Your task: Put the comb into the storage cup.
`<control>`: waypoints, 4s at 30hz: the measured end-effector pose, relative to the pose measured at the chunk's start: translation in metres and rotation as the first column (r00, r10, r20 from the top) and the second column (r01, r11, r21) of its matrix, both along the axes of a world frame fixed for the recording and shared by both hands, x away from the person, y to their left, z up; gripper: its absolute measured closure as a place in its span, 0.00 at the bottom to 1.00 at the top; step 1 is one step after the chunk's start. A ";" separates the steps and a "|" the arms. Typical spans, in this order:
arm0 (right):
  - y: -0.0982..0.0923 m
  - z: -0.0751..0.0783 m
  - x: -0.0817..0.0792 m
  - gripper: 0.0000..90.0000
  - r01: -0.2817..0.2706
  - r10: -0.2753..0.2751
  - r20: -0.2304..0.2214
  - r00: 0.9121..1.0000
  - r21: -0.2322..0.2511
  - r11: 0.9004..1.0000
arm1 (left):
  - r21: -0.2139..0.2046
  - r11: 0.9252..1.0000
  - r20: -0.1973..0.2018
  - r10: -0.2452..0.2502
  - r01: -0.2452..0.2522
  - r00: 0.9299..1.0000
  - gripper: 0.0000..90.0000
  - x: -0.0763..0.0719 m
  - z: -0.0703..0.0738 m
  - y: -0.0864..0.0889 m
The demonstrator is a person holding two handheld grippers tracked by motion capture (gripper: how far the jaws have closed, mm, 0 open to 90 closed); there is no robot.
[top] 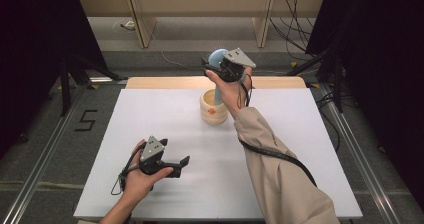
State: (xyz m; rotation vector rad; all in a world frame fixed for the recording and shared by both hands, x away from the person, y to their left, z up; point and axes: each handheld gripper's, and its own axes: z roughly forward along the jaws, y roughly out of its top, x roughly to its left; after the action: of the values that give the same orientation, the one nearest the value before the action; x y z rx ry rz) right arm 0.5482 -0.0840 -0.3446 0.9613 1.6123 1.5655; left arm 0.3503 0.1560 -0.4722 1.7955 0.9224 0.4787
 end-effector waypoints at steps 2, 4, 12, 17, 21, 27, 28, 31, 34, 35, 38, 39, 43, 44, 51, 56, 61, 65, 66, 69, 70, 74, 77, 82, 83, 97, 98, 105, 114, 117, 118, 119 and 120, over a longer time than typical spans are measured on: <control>0.000 -0.001 0.000 0.27 0.000 0.000 -0.004 1.000 0.001 1.000 | -0.001 1.000 -0.001 -0.001 0.001 1.000 0.00 0.000 0.000 0.000; 0.000 -0.001 0.001 0.27 0.002 -0.002 -0.001 1.000 -0.001 1.000 | 0.000 1.000 0.000 0.000 0.000 1.000 0.00 0.000 0.000 0.000; 0.003 -0.006 0.002 0.27 0.003 -0.003 -0.002 1.000 0.001 1.000 | -0.002 1.000 0.000 0.001 -0.001 1.000 0.00 0.000 0.000 0.000; 0.003 -0.007 0.002 0.27 0.003 -0.003 0.000 1.000 0.000 1.000 | -0.001 1.000 0.000 0.000 0.000 1.000 0.00 0.000 0.000 0.000; 0.004 -0.008 0.001 0.27 0.004 -0.004 0.002 1.000 0.000 1.000 | -0.001 1.000 0.002 0.000 0.000 1.000 0.00 0.000 0.000 0.000; 0.004 -0.008 0.001 0.27 0.007 -0.007 0.004 1.000 -0.001 1.000 | 0.000 1.000 0.002 0.000 0.000 1.000 0.00 0.000 0.000 0.000; 0.004 -0.009 0.002 0.27 0.007 -0.007 0.004 1.000 -0.001 1.000 | 0.000 1.000 0.003 0.000 0.000 1.000 0.00 0.000 0.000 0.000; 0.004 -0.010 0.002 0.27 0.009 -0.009 0.003 1.000 -0.004 1.000 | 0.000 1.000 0.002 -0.001 0.001 1.000 0.00 0.000 0.000 0.000; 0.004 -0.010 0.002 0.27 0.011 -0.011 0.000 1.000 -0.005 1.000 | 0.000 1.000 0.002 0.000 0.000 1.000 0.00 0.000 0.000 0.000; 0.004 -0.010 0.002 0.27 0.011 -0.011 0.001 1.000 -0.004 1.000 | 0.000 1.000 0.002 0.000 0.000 1.000 0.00 0.000 0.000 0.000; 0.003 -0.011 0.002 0.27 0.012 -0.012 0.003 1.000 -0.006 1.000 | -0.001 1.000 0.003 0.000 0.000 1.000 0.00 0.000 0.000 0.000; 0.003 -0.012 0.002 0.27 0.011 -0.011 0.003 1.000 -0.006 1.000 | 0.000 1.000 0.003 -0.001 0.001 1.000 0.00 0.000 0.000 0.000; 0.003 -0.013 0.002 0.27 0.013 -0.013 -0.003 1.000 -0.005 1.000 | 0.000 1.000 0.003 -0.001 0.001 1.000 0.00 0.000 0.000 0.000; 0.003 -0.013 0.002 0.27 0.013 -0.013 -0.001 1.000 -0.007 1.000 | 0.000 1.000 0.003 -0.001 0.001 1.000 0.00 0.000 0.000 0.000; 0.003 -0.014 0.002 0.27 0.014 -0.014 0.001 1.000 -0.007 1.000 | 0.000 1.000 0.004 -0.001 0.001 1.000 0.00 0.000 0.000 0.000; 0.003 -0.015 0.002 0.27 0.017 -0.017 -0.001 1.000 -0.009 1.000 | 0.000 1.000 0.004 -0.001 0.001 1.000 0.00 0.000 0.000 0.000; 0.003 -0.017 0.002 0.27 0.017 -0.017 -0.003 1.000 -0.011 1.000 | -0.001 1.000 0.003 0.000 0.000 1.000 0.00 0.000 0.000 -0.001; 0.003 -0.017 0.002 0.27 0.016 -0.016 -0.004 1.000 -0.012 1.000 | 0.000 1.000 0.003 -0.002 0.002 1.000 0.00 0.000 0.000 -0.001; 0.003 -0.018 0.002 0.27 0.017 -0.017 -0.005 1.000 -0.013 1.000 | -0.001 1.000 0.003 -0.002 0.002 1.000 0.00 0.000 0.000 -0.001; 0.003 -0.019 0.002 0.27 0.016 -0.016 -0.004 1.000 -0.013 1.000 | 0.000 1.000 0.003 -0.001 0.001 1.000 0.00 0.000 0.000 -0.001; 0.003 -0.019 0.002 0.27 0.017 -0.017 -0.003 1.000 -0.015 1.000 | 0.000 1.000 0.003 -0.002 0.002 1.000 0.00 0.000 0.000 -0.001; 0.004 -0.021 0.002 0.27 0.016 -0.016 -0.003 1.000 -0.016 1.000 | 0.001 1.000 0.002 -0.004 0.004 1.000 0.00 0.000 0.000 -0.001; 0.003 -0.022 0.002 0.27 0.016 -0.016 -0.004 1.000 -0.018 1.000 | 0.000 1.000 0.002 -0.003 0.003 1.000 0.00 0.000 0.000 -0.001; 0.003 -0.023 0.002 0.27 0.021 -0.021 -0.004 1.000 -0.019 1.000 | 0.003 1.000 0.000 -0.005 0.005 1.000 0.00 0.000 -0.001 -0.001; 0.003 -0.024 0.002 0.27 0.020 -0.020 -0.005 1.000 -0.018 1.000 | 0.001 1.000 0.000 -0.004 0.004 1.000 0.00 -0.001 -0.001 -0.001; 0.004 -0.028 0.002 0.27 0.020 -0.020 -0.009 1.000 -0.024 1.000 | 0.000 1.000 0.000 -0.005 0.005 1.000 0.00 0.000 0.000 -0.001; 0.004 -0.028 0.002 0.27 0.019 -0.019 -0.011 1.000 -0.026 1.000 | -0.001 1.000 0.001 -0.004 0.004 1.000 0.00 -0.001 0.000 -0.001; 0.004 -0.030 0.003 0.27 0.021 -0.021 -0.014 1.000 -0.029 0.999 | 0.001 1.000 0.001 -0.007 0.007 1.000 0.00 0.000 -0.001 -0.001; 0.004 -0.035 0.007 0.27 0.027 -0.028 -0.024 0.999 -0.038 0.999 | 0.000 1.000 -0.001 -0.010 0.010 1.000 0.00 0.000 -0.001 -0.002; 0.005 -0.036 0.008 0.27 0.025 -0.027 -0.028 0.999 -0.038 0.999 | 0.000 1.000 -0.001 -0.009 0.009 1.000 0.00 0.000 -0.001 -0.001; 0.005 -0.037 0.008 0.27 0.025 -0.026 -0.029 0.999 -0.039 0.999 | 0.001 1.000 -0.001 -0.009 0.009 1.000 0.00 0.000 -0.001 -0.001; 0.004 -0.037 0.008 0.27 0.026 -0.027 -0.030 0.999 -0.041 0.999 | 0.001 1.000 -0.001 -0.009 0.009 1.000 0.00 0.000 -0.001 -0.001; 0.004 -0.038 0.008 0.27 0.027 -0.029 -0.031 0.999 -0.041 0.999 | 0.001 1.000 -0.001 -0.010 0.010 1.000 0.00 0.000 -0.001 -0.001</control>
State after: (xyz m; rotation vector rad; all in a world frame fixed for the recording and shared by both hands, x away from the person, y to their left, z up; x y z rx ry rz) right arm 0.5564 -0.0796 -0.3823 0.9869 1.6393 1.4999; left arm 0.3500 0.1545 -0.4729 1.8003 0.9137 0.4720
